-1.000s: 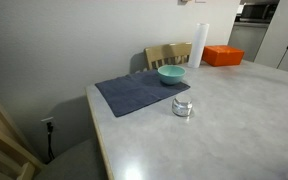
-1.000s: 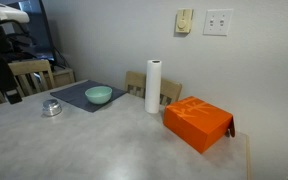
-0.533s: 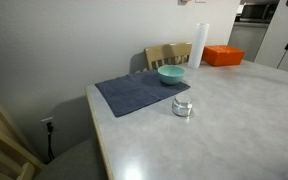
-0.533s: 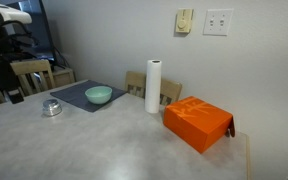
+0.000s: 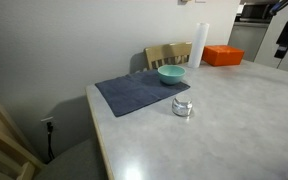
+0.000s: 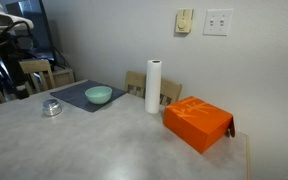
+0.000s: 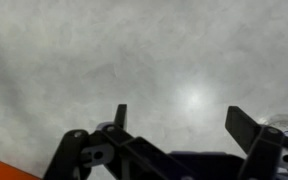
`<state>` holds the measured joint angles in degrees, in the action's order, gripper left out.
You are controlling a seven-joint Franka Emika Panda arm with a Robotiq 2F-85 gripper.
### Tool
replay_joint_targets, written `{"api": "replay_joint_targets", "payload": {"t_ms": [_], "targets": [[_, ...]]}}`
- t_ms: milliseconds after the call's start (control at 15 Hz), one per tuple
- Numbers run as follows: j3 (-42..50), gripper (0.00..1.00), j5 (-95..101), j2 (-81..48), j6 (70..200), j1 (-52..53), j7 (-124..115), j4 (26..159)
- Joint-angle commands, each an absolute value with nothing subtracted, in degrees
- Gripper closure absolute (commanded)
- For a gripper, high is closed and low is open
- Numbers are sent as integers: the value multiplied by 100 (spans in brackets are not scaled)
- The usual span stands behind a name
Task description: Take the lid off the bottle
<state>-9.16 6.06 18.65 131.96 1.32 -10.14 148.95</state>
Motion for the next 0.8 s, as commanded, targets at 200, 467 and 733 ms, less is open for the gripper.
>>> {"api": "replay_joint_targets", "payload": {"t_ms": [200,467,733], "targets": [[-1168,0,955,725,12814,525,-951,13828],[-1198,0,959,69,12819,805,-748,13293],[-1241,0,1199,-738,12832,1097,-644,12706]]}}
